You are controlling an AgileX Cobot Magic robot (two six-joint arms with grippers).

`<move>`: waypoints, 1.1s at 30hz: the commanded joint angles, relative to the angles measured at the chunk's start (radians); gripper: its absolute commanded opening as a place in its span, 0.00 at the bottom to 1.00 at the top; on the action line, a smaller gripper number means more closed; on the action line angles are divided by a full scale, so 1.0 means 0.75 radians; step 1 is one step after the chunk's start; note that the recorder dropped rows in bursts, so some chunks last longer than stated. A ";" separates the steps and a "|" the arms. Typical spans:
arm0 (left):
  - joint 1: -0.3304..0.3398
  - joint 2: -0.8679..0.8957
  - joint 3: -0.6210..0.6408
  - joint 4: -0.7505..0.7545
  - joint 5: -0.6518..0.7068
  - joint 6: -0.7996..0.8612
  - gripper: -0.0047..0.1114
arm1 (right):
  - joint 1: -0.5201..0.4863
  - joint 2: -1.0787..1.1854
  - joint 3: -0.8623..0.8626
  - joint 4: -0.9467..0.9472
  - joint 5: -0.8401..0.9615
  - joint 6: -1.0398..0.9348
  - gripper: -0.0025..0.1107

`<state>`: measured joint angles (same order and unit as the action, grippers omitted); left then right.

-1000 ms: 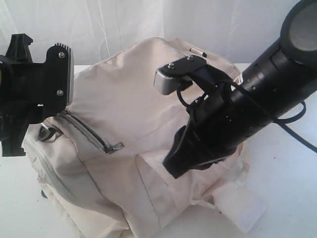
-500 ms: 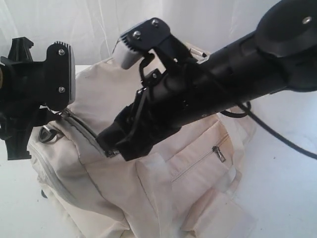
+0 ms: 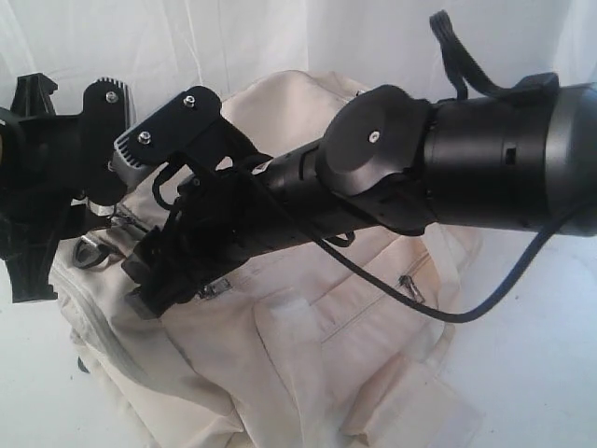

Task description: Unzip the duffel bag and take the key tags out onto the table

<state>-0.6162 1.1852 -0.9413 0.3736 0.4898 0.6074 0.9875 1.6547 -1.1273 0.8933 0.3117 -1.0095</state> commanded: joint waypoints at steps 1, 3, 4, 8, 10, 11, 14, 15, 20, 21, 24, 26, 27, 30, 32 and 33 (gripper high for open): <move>-0.006 -0.013 -0.008 -0.025 -0.013 -0.007 0.04 | 0.002 0.039 -0.003 -0.001 -0.023 0.028 0.40; -0.006 -0.013 -0.008 -0.025 -0.013 -0.007 0.04 | 0.002 0.039 -0.003 -0.008 0.004 0.030 0.28; -0.006 -0.013 -0.008 -0.025 -0.013 -0.007 0.04 | 0.002 0.039 -0.003 -0.015 0.026 0.030 0.21; -0.006 -0.013 -0.008 -0.025 -0.013 -0.007 0.04 | 0.002 0.039 -0.003 -0.079 0.113 0.037 0.02; -0.006 -0.013 -0.008 -0.022 -0.013 -0.007 0.04 | -0.001 0.039 0.000 -0.097 0.139 0.069 0.02; -0.006 -0.013 -0.008 -0.019 -0.013 -0.007 0.04 | -0.001 0.039 0.000 -0.120 0.141 0.092 0.02; -0.006 -0.013 -0.008 -0.020 -0.011 -0.007 0.04 | -0.001 0.039 0.000 -0.238 0.145 0.232 0.02; -0.006 -0.013 -0.008 -0.020 -0.007 -0.007 0.04 | -0.001 0.039 0.000 -0.290 0.145 0.281 0.02; -0.006 -0.013 -0.008 -0.012 0.032 -0.007 0.04 | -0.003 0.012 0.000 -0.614 0.174 0.608 0.02; -0.006 -0.013 -0.008 -0.002 0.034 -0.004 0.04 | -0.003 0.003 0.000 -0.650 0.185 0.637 0.02; -0.003 -0.013 -0.008 0.005 0.032 -0.004 0.04 | -0.003 -0.034 0.000 -0.667 0.230 0.654 0.02; -0.003 -0.013 -0.008 0.005 0.026 -0.004 0.04 | -0.003 -0.047 0.000 -0.667 0.243 0.654 0.02; -0.003 -0.013 -0.008 0.005 0.026 -0.004 0.04 | -0.003 -0.054 0.000 -0.669 0.250 0.654 0.02; -0.003 -0.013 -0.008 -0.046 0.038 -0.030 0.04 | -0.003 -0.054 0.000 -0.669 0.263 0.654 0.02; 0.000 -0.013 -0.008 -0.083 0.075 -0.346 0.04 | -0.003 -0.054 0.000 -0.669 0.272 0.654 0.02; 0.014 -0.013 -0.008 -0.083 0.092 -0.455 0.04 | -0.003 -0.054 0.000 -0.669 0.272 0.654 0.02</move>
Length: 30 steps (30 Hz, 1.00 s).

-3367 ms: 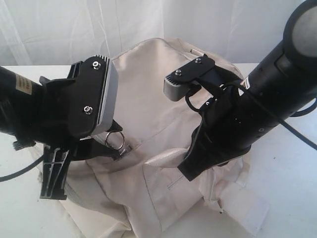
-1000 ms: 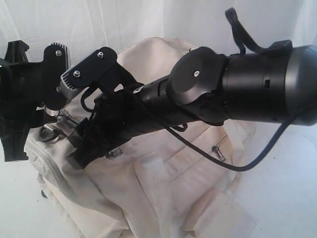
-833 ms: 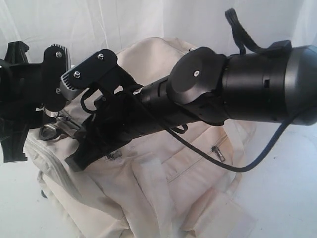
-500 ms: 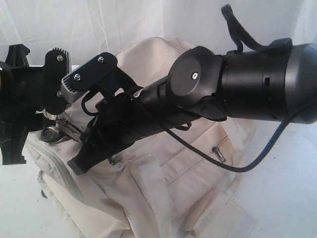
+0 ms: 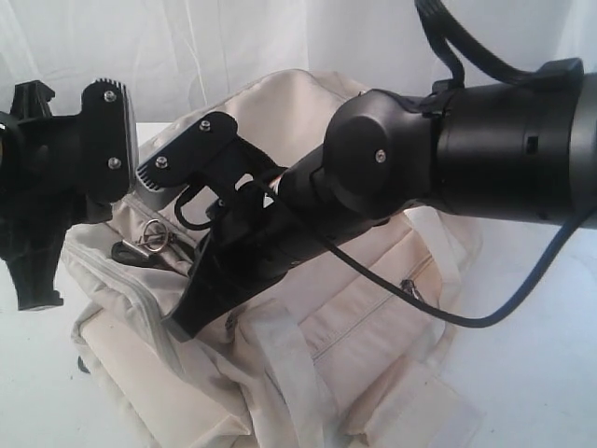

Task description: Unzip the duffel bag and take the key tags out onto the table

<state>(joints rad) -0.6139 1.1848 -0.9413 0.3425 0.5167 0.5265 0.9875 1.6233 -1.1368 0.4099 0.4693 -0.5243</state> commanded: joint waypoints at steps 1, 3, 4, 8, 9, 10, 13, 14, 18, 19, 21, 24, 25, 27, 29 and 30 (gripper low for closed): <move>0.058 -0.013 -0.008 -0.045 0.098 -0.443 0.04 | -0.003 -0.013 0.012 -0.024 0.061 0.007 0.02; 0.153 -0.013 -0.008 -0.136 0.114 -0.459 0.04 | -0.003 -0.013 0.012 -0.024 0.061 0.007 0.02; 0.225 -0.013 -0.023 -0.269 0.121 -0.415 0.04 | -0.003 -0.013 0.012 -0.024 0.061 0.007 0.02; 0.492 0.025 -0.129 -1.239 0.332 0.372 0.04 | -0.003 -0.013 0.012 -0.024 0.058 0.009 0.02; 0.568 0.070 -0.159 -1.419 0.418 0.498 0.04 | -0.003 -0.013 0.012 -0.019 0.058 0.009 0.02; 0.632 0.131 -0.186 -1.504 0.522 0.552 0.04 | -0.003 -0.013 0.012 -0.016 0.058 0.012 0.02; 0.664 0.247 -0.206 -1.530 0.581 0.563 0.04 | -0.003 -0.013 0.012 -0.013 0.061 0.018 0.02; 0.664 0.266 -0.206 -1.531 0.570 0.571 0.04 | -0.003 -0.013 0.012 -0.013 0.061 0.018 0.02; 0.664 0.297 -0.206 -1.540 0.525 0.700 0.04 | -0.003 -0.013 0.012 -0.013 0.061 0.018 0.02; 0.664 0.301 -0.206 -1.540 0.525 0.733 0.04 | -0.003 -0.013 0.012 -0.013 0.061 0.018 0.02; 0.664 0.300 -0.206 -1.540 0.525 0.819 0.05 | -0.003 -0.013 0.012 -0.013 0.063 0.018 0.02; 0.664 0.300 -0.206 -1.546 0.506 0.898 0.15 | -0.003 -0.013 0.012 -0.010 0.063 0.018 0.02; 0.664 0.300 -0.206 -1.546 0.492 0.912 0.18 | -0.003 -0.013 0.012 -0.010 0.063 0.018 0.02; 0.661 0.300 -0.206 -1.546 0.471 0.914 0.29 | -0.003 -0.013 0.012 -0.010 0.063 0.023 0.02; 0.656 0.313 -0.206 -1.546 0.464 0.914 0.40 | -0.003 -0.013 0.012 -0.010 0.063 0.023 0.02; 0.653 0.323 -0.206 -1.546 0.464 0.920 0.44 | -0.003 -0.013 0.012 -0.010 0.063 0.023 0.02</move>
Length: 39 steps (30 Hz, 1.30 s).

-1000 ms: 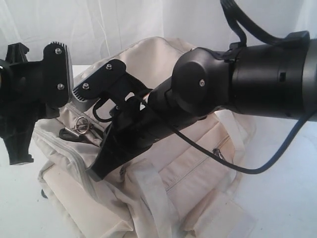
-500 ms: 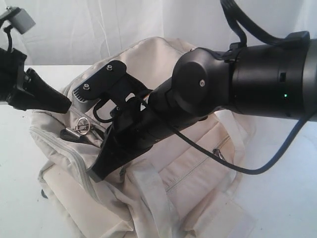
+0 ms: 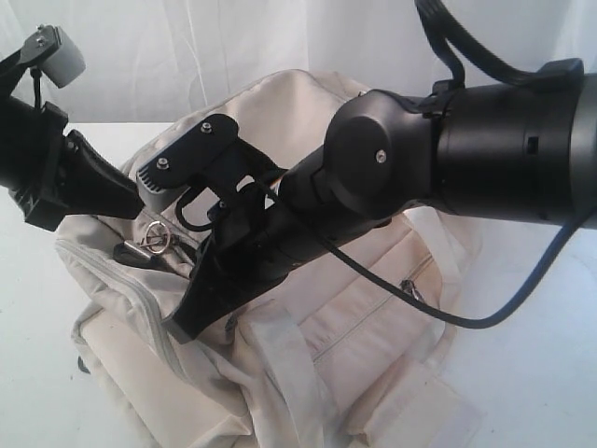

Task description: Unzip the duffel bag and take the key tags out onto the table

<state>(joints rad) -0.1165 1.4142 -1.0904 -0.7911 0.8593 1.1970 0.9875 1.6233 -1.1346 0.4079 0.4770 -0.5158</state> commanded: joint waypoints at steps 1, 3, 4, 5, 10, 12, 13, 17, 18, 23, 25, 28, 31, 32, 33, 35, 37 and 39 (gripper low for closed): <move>-0.019 0.029 -0.007 -0.034 0.008 0.039 0.47 | -0.003 -0.013 0.009 -0.007 0.053 0.012 0.02; -0.020 0.057 -0.007 -0.045 0.022 0.063 0.50 | -0.003 -0.013 0.009 -0.007 0.053 0.012 0.02; -0.020 0.072 -0.007 -0.052 0.025 0.072 0.50 | -0.003 -0.013 0.009 -0.007 0.053 0.015 0.02; -0.020 0.083 -0.007 -0.061 0.031 0.074 0.50 | -0.003 -0.013 0.009 -0.007 0.053 0.018 0.02; -0.020 0.141 -0.007 -0.090 0.048 0.074 0.50 | -0.003 -0.013 0.009 -0.007 0.053 0.022 0.02; -0.020 0.157 -0.007 -0.092 0.082 0.085 0.50 | -0.003 -0.013 0.009 -0.007 0.053 0.022 0.02; -0.020 0.161 -0.007 -0.092 0.099 0.090 0.50 | -0.003 -0.013 0.009 -0.007 0.053 0.022 0.02; -0.020 0.175 -0.007 -0.092 0.181 0.148 0.50 | -0.003 -0.013 0.009 -0.007 0.053 0.022 0.02; -0.020 0.175 -0.007 -0.089 0.184 0.160 0.50 | -0.003 -0.013 0.009 -0.007 0.053 0.022 0.02; -0.020 0.175 -0.007 -0.085 0.187 0.161 0.48 | -0.003 -0.013 0.009 -0.007 0.053 0.022 0.02; -0.020 0.175 -0.007 -0.085 0.198 0.161 0.42 | -0.003 -0.013 0.009 -0.007 0.053 0.022 0.02; -0.020 0.175 -0.007 -0.085 0.224 0.161 0.30 | -0.003 -0.013 0.009 -0.007 0.053 0.022 0.02; -0.020 0.175 -0.007 -0.085 0.250 0.187 0.20 | -0.003 -0.013 0.009 -0.007 0.053 0.029 0.02; -0.020 0.175 -0.007 -0.085 0.252 0.190 0.17 | -0.003 -0.013 0.009 -0.007 0.053 0.029 0.02; -0.020 0.175 -0.007 -0.085 0.252 0.190 0.14 | -0.003 -0.013 0.009 -0.007 0.053 0.029 0.02; -0.020 0.175 -0.007 -0.085 0.253 0.190 0.09 | -0.003 -0.013 0.009 -0.007 0.053 0.029 0.02; -0.020 0.175 -0.007 -0.081 0.261 0.190 0.04 | -0.003 -0.013 0.009 -0.007 0.053 0.029 0.02; -0.020 0.175 -0.007 -0.081 0.275 0.190 0.04 | -0.003 -0.013 0.009 -0.007 0.053 0.029 0.02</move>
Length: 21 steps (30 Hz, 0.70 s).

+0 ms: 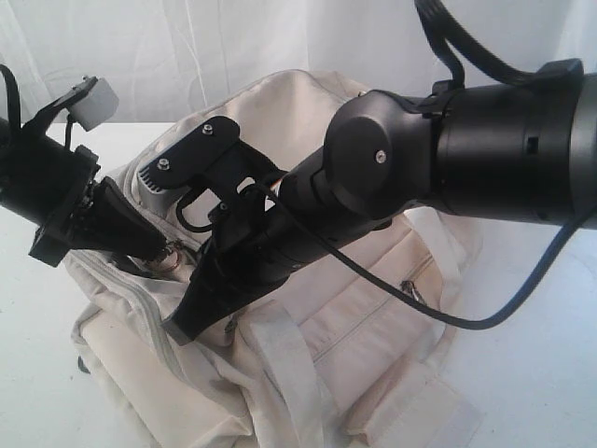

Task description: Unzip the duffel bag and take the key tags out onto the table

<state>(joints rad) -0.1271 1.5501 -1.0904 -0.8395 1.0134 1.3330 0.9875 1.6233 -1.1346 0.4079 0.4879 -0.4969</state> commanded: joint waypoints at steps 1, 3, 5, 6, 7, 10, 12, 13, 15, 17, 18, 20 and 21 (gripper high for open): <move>-0.006 -0.006 -0.007 -0.017 0.072 0.009 0.04 | -0.003 -0.013 0.009 -0.007 0.038 0.004 0.02; -0.006 -0.006 -0.007 -0.017 0.072 0.009 0.04 | -0.003 -0.013 0.009 -0.007 0.041 0.004 0.02; -0.006 -0.009 -0.007 -0.017 0.068 0.009 0.04 | -0.003 -0.013 0.009 -0.007 0.044 0.004 0.02; -0.006 -0.014 -0.007 -0.017 0.055 0.009 0.04 | -0.003 -0.013 0.009 -0.007 0.047 0.004 0.02; -0.004 -0.025 -0.007 -0.015 0.035 0.009 0.04 | -0.003 -0.013 0.009 -0.007 0.051 0.004 0.02; -0.004 -0.068 -0.007 -0.012 -0.048 -0.008 0.04 | -0.003 -0.013 0.009 -0.007 0.061 0.004 0.02; -0.004 -0.109 -0.007 -0.006 -0.122 -0.020 0.04 | -0.003 -0.013 0.009 -0.007 0.068 0.004 0.02; -0.004 -0.132 -0.007 -0.006 -0.153 -0.026 0.04 | -0.003 -0.013 0.009 -0.007 0.071 0.004 0.02; -0.004 -0.176 -0.007 0.011 -0.227 -0.043 0.04 | -0.003 -0.013 0.009 -0.007 0.080 0.004 0.02; -0.004 -0.207 -0.007 0.040 -0.274 -0.064 0.04 | -0.003 -0.013 0.009 -0.007 0.089 0.004 0.02; -0.004 -0.224 -0.007 0.058 -0.297 -0.078 0.04 | -0.003 -0.013 0.009 -0.007 0.093 0.004 0.02; -0.004 -0.246 -0.007 0.088 -0.323 -0.101 0.04 | -0.003 -0.013 0.009 -0.007 0.096 0.004 0.02; -0.004 -0.258 -0.007 0.109 -0.332 -0.109 0.04 | -0.003 -0.013 0.009 -0.007 0.099 0.004 0.02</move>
<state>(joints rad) -0.1292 1.3832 -1.0904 -0.7791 0.8104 1.2762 0.9875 1.6218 -1.1346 0.4079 0.5006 -0.4969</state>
